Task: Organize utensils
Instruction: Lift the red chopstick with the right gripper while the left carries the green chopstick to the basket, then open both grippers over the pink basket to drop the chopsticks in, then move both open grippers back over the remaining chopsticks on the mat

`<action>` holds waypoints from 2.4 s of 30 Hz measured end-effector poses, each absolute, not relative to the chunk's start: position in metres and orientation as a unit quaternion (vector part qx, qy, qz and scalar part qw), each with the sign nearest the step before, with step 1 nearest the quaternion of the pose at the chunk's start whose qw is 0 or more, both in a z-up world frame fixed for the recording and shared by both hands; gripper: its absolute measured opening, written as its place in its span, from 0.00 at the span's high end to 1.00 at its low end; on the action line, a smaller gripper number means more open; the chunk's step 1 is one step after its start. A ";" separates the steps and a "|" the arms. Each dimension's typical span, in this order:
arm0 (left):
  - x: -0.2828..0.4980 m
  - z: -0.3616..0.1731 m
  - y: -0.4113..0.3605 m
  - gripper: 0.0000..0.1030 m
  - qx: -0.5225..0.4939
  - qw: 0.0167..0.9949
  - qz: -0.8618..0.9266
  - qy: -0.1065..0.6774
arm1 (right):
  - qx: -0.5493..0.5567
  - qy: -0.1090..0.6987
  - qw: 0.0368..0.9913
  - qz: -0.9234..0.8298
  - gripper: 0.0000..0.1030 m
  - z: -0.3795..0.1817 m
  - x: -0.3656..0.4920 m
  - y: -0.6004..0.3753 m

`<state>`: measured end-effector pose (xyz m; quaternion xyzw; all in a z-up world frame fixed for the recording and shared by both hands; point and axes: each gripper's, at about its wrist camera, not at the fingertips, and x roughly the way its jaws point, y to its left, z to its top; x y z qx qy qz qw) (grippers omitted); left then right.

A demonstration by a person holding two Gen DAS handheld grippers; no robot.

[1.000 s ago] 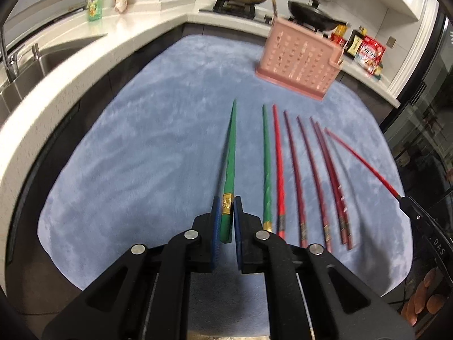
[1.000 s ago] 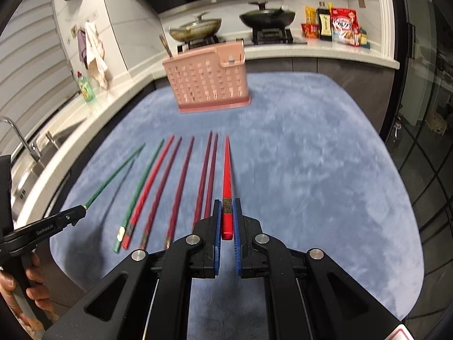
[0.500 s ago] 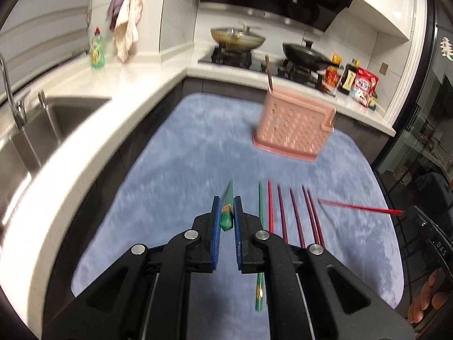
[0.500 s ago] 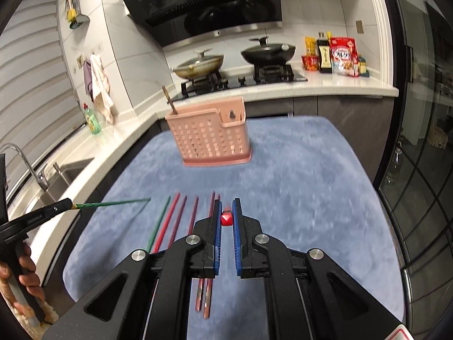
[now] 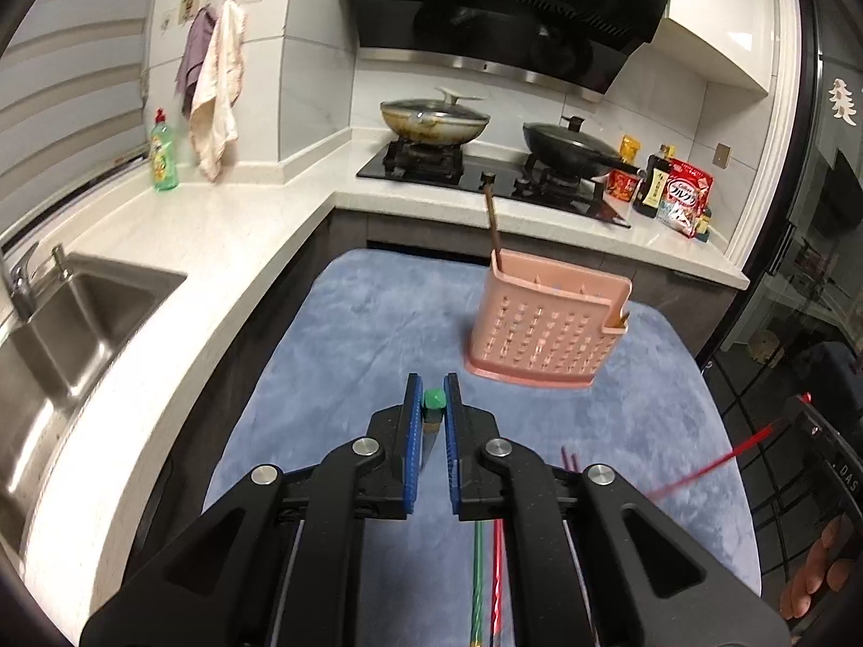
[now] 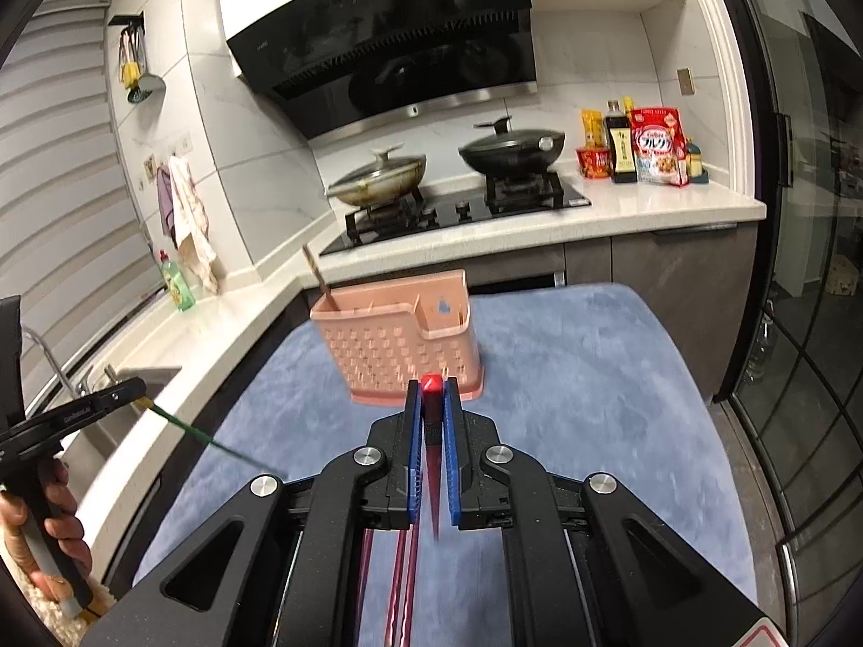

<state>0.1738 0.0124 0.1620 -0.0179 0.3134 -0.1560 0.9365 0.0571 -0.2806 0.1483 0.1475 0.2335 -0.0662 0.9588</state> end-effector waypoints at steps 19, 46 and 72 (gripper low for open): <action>0.222 0.279 -0.053 0.94 -0.031 0.958 -0.206 0.196 | 0.174 0.124 0.977 -0.019 0.93 0.235 0.132 -0.313; 0.339 0.259 -0.117 0.94 -0.044 0.966 -0.188 0.173 | 0.186 0.133 0.973 -0.035 0.93 0.200 0.281 -0.326; 0.246 0.202 -0.060 0.20 -0.006 0.959 -0.141 0.246 | 0.140 0.189 0.972 -0.023 0.48 0.188 0.151 -0.289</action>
